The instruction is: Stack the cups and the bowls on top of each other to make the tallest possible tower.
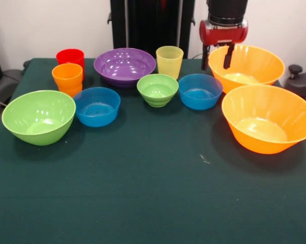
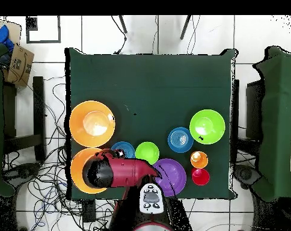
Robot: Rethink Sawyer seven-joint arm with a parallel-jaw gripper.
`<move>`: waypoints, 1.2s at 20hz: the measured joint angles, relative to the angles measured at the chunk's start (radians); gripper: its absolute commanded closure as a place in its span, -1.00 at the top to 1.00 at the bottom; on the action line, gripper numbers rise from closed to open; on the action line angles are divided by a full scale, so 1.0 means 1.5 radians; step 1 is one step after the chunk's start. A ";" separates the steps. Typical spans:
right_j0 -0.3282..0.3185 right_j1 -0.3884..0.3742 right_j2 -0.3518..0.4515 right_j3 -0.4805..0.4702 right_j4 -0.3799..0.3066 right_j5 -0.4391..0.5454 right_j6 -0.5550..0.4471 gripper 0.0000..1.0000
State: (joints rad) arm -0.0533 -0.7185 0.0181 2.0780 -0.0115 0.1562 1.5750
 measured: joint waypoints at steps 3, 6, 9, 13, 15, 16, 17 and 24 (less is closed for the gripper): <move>0.000 0.018 0.000 0.000 -0.007 -0.021 0.000 1.00; 0.000 0.034 0.000 0.000 -0.013 -0.037 0.000 1.00; 0.000 0.047 0.000 0.000 -0.015 -0.046 0.000 1.00; 0.006 0.040 -0.003 -0.001 -0.015 -0.031 0.000 1.00; 0.016 0.026 -0.009 -0.002 -0.015 -0.007 0.000 1.00; 0.023 0.013 -0.013 -0.004 -0.015 0.013 0.000 1.00; 0.027 0.006 -0.016 -0.006 -0.015 0.026 0.000 1.00; 0.054 -0.048 -0.027 -0.036 -0.015 0.132 0.000 1.00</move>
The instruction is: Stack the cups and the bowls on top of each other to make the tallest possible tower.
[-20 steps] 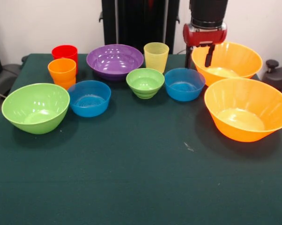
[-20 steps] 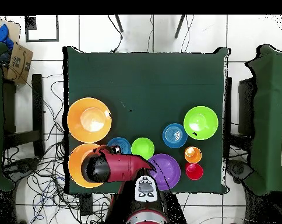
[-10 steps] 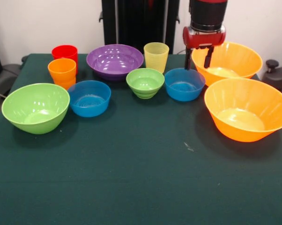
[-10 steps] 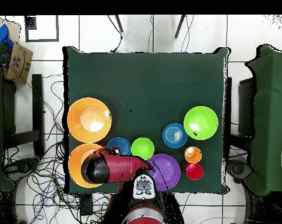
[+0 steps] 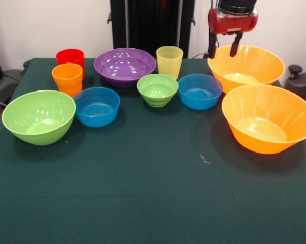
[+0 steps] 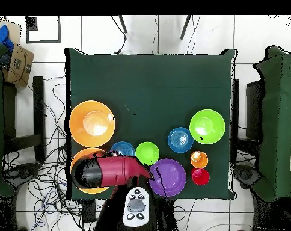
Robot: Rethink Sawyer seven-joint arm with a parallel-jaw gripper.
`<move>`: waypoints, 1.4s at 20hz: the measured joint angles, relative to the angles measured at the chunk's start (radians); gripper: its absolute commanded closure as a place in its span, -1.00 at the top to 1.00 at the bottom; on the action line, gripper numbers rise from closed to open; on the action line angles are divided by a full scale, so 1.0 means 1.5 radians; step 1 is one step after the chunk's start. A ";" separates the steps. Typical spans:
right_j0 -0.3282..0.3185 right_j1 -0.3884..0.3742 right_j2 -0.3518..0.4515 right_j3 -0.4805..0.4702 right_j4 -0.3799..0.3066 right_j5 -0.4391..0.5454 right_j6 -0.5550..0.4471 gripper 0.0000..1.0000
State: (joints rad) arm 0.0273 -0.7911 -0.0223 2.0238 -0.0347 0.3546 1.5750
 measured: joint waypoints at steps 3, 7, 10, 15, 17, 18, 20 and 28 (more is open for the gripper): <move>0.000 -0.015 0.000 -0.016 0.000 0.030 0.000 1.00; -0.001 -0.023 0.000 -0.027 0.002 0.037 0.000 1.00; -0.004 -0.031 0.000 -0.030 0.006 0.037 0.000 1.00; -0.004 -0.044 0.000 -0.030 0.007 0.036 0.000 1.00; -0.004 -0.046 0.000 -0.030 0.008 0.029 0.002 1.00; -0.006 -0.047 0.000 -0.030 0.011 0.019 0.005 1.00; -0.008 -0.046 -0.001 -0.030 0.015 -0.001 0.014 1.00; 0.027 -0.044 -0.043 -0.031 0.036 -0.057 0.087 1.00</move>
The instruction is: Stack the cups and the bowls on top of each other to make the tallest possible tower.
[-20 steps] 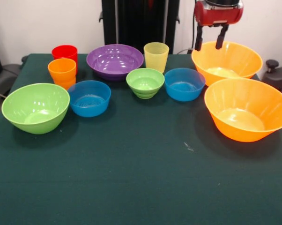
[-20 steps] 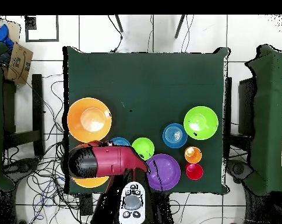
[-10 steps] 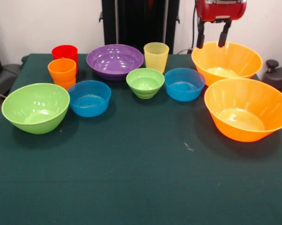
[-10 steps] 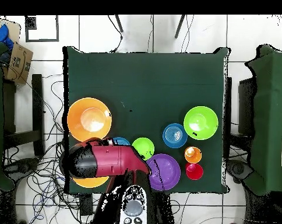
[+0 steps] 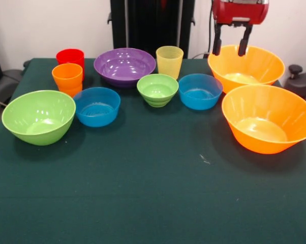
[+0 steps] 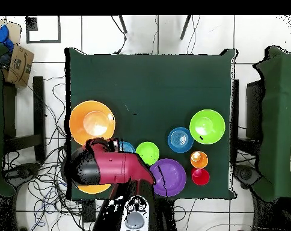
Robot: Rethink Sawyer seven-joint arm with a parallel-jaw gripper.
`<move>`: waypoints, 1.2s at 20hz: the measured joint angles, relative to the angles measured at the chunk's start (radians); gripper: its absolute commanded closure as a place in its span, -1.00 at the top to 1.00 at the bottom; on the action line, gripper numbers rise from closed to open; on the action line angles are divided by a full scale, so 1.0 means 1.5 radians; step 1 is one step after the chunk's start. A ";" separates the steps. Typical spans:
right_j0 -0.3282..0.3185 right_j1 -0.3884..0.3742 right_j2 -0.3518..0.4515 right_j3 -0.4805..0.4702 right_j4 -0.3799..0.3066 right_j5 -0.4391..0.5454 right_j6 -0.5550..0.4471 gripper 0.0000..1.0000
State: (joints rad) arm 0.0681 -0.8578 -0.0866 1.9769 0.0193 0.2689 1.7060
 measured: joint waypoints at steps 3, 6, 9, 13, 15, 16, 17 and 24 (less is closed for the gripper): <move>0.029 0.000 -0.024 -0.003 0.008 0.000 0.041 1.00; 0.047 0.000 -0.037 -0.004 0.015 0.000 0.073 1.00; 0.054 0.000 -0.042 -0.005 0.022 0.000 0.100 1.00; 0.047 0.000 -0.042 -0.005 0.022 0.000 0.114 1.00; 0.040 0.000 -0.043 -0.005 0.022 0.000 0.114 1.00; 0.038 0.000 -0.043 -0.006 0.022 0.000 0.114 1.00; 0.036 0.000 -0.043 -0.007 0.022 0.000 0.114 1.00; 0.018 0.000 -0.047 -0.028 0.022 0.000 0.114 1.00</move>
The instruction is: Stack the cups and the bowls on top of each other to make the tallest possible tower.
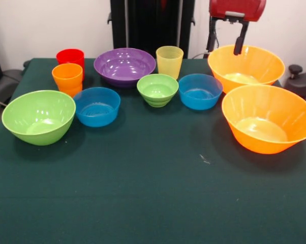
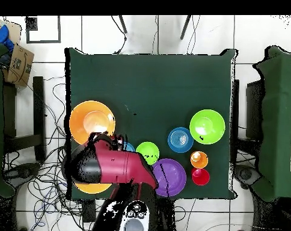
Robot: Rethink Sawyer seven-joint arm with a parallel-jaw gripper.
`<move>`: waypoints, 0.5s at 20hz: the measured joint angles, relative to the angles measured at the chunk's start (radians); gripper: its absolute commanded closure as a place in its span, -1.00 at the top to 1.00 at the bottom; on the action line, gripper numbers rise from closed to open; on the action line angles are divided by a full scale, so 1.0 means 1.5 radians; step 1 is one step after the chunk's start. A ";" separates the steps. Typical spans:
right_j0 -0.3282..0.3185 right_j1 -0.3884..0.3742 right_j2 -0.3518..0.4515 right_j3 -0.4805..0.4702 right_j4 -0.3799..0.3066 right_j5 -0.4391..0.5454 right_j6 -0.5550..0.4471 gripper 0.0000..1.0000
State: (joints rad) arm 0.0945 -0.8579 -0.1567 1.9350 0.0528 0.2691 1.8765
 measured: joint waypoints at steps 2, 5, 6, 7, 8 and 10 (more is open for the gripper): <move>-0.007 -0.001 0.001 -0.002 0.000 0.001 0.000 1.00; -0.053 -0.009 0.023 -0.003 -0.001 0.008 0.000 1.00; -0.063 -0.011 0.029 -0.003 -0.001 0.009 0.000 1.00; -0.077 -0.014 0.037 -0.003 -0.003 0.011 0.000 1.00; -0.100 -0.021 0.050 -0.002 -0.007 0.015 0.000 1.00; -0.140 -0.033 0.072 -0.001 -0.014 0.025 0.000 1.00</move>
State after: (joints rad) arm -0.1149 -0.9080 -0.0481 1.9337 0.0312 0.3062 1.8767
